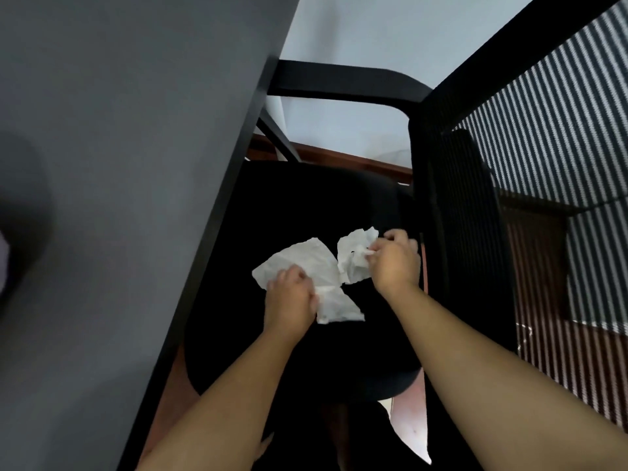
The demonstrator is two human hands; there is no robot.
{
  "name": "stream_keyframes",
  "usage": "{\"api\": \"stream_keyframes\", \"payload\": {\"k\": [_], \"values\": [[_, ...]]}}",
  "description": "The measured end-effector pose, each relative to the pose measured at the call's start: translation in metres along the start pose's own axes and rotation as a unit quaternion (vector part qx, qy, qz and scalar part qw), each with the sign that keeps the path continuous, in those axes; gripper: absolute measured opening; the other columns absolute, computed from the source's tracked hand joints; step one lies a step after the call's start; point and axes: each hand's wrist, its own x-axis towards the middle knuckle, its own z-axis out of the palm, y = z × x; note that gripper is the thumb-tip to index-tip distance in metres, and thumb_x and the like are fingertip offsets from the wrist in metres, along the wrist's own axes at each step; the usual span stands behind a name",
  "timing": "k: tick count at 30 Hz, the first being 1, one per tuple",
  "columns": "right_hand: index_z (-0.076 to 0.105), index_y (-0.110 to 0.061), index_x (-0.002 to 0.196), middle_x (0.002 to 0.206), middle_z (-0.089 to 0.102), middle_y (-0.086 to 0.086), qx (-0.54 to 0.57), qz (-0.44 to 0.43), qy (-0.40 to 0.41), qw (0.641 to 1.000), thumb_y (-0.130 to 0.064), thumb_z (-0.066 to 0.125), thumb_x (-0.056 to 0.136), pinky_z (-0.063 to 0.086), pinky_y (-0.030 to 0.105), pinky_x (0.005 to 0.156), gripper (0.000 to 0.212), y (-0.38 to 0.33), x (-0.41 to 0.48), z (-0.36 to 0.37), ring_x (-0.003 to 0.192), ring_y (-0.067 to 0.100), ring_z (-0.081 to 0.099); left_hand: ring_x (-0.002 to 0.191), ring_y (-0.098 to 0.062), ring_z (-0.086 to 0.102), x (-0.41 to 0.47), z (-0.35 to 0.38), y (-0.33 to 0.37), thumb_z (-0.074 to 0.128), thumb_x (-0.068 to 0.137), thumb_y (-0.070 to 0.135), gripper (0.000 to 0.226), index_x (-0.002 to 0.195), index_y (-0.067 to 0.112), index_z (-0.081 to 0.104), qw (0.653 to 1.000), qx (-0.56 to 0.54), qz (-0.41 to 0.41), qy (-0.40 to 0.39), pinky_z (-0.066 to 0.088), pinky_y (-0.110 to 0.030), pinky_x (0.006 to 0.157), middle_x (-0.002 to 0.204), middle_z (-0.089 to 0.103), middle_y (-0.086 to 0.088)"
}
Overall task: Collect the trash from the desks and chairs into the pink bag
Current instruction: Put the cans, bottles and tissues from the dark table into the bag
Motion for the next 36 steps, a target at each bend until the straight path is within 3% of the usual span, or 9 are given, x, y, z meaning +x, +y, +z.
{"api": "stream_keyframes", "payload": {"k": [3,5,9,11,15,18,26,31,36], "values": [[0.071,-0.019,0.107,0.154,0.027,0.0,0.056,0.052,-0.073,0.994,-0.02,0.063,0.085,0.035,0.034,0.104,0.023,-0.003,0.019,0.007,0.135,0.025,0.033,0.141,-0.023,0.021,0.017,-0.01,-0.02,0.061,0.089,0.032,0.014,0.089,0.021,0.069,0.995,-0.033,-0.091,-0.008,0.029,-0.042,0.109,0.157,0.017,0.0],[0.067,-0.012,0.116,0.142,0.045,0.005,0.092,0.051,-0.118,0.987,-0.019,0.064,0.085,0.041,0.024,0.09,0.032,-0.003,0.025,0.014,0.122,0.025,0.051,0.136,-0.024,0.03,0.026,-0.006,-0.027,0.063,0.088,0.026,0.013,0.087,0.015,0.07,0.992,-0.066,-0.111,-0.013,0.038,-0.038,0.101,0.156,0.02,0.001],[0.071,-0.006,0.102,0.102,0.068,0.01,0.066,0.041,-0.148,0.986,-0.013,0.057,0.09,0.054,0.029,0.074,0.02,-0.01,0.019,0.012,0.09,0.026,0.066,0.092,-0.022,0.058,0.028,0.007,-0.025,0.059,0.086,0.006,0.007,0.08,0.008,0.061,0.985,-0.141,-0.098,-0.002,0.042,-0.025,0.071,0.106,0.061,-0.006],[0.07,-0.003,0.093,0.095,0.068,0.009,0.078,0.043,-0.129,0.988,-0.01,0.055,0.089,0.056,0.032,0.075,0.017,-0.013,0.017,0.005,0.086,0.025,0.067,0.075,-0.022,0.057,0.022,0.006,-0.021,0.057,0.085,0.002,0.018,0.069,0.01,0.053,0.984,-0.145,-0.104,0.002,0.046,-0.03,0.066,0.082,0.056,-0.006],[0.067,-0.004,0.085,0.082,0.064,0.006,0.096,0.048,-0.086,0.99,-0.008,0.054,0.087,0.048,0.024,0.056,0.014,-0.018,0.016,-0.026,0.074,0.02,0.063,0.067,-0.017,0.054,0.013,-0.018,-0.013,0.055,0.082,0.002,0.025,0.061,0.013,0.048,0.98,-0.161,-0.112,0.017,0.04,-0.025,0.058,0.072,0.05,-0.001],[0.068,-0.007,0.083,0.084,0.065,0.008,0.12,0.024,-0.049,0.991,-0.009,0.058,0.086,0.044,0.021,0.064,0.01,-0.033,0.008,-0.066,0.077,0.022,0.063,0.066,-0.015,0.052,0.001,-0.061,-0.002,0.055,0.082,0.002,0.03,0.059,0.017,0.042,0.976,-0.198,-0.081,0.031,0.039,-0.025,0.057,0.068,0.05,0.001],[0.064,-0.006,0.082,0.087,0.067,0.012,0.149,-0.113,0.029,0.982,-0.005,0.057,0.084,0.044,0.026,0.072,0.008,-0.124,-0.037,-0.198,0.08,0.027,0.06,0.067,-0.021,0.049,-0.063,-0.228,0.033,0.053,0.08,0.001,0.009,0.075,0.008,0.054,0.949,-0.191,0.014,0.251,0.046,-0.037,0.065,0.072,0.05,-0.003],[0.066,-0.005,0.088,0.085,0.064,0.008,0.189,-0.236,0.07,0.951,-0.005,0.056,0.083,0.027,0.017,0.06,0.012,-0.206,-0.088,-0.255,0.075,0.02,0.051,0.074,-0.014,0.054,-0.133,-0.31,0.006,0.05,0.072,-0.008,0.023,0.075,0.008,0.066,0.892,-0.236,-0.021,0.385,0.042,-0.022,0.068,0.083,0.062,-0.002],[0.067,-0.009,0.085,0.09,0.066,0.001,0.24,-0.348,0.057,0.905,-0.006,0.055,0.081,0.035,0.016,0.065,0.014,-0.305,-0.156,-0.263,0.077,0.018,0.057,0.079,-0.015,0.059,-0.201,-0.38,-0.064,0.054,0.077,-0.007,0.021,0.079,0.008,0.07,0.838,-0.225,-0.12,0.482,0.039,-0.018,0.072,0.089,0.067,-0.004]]}}
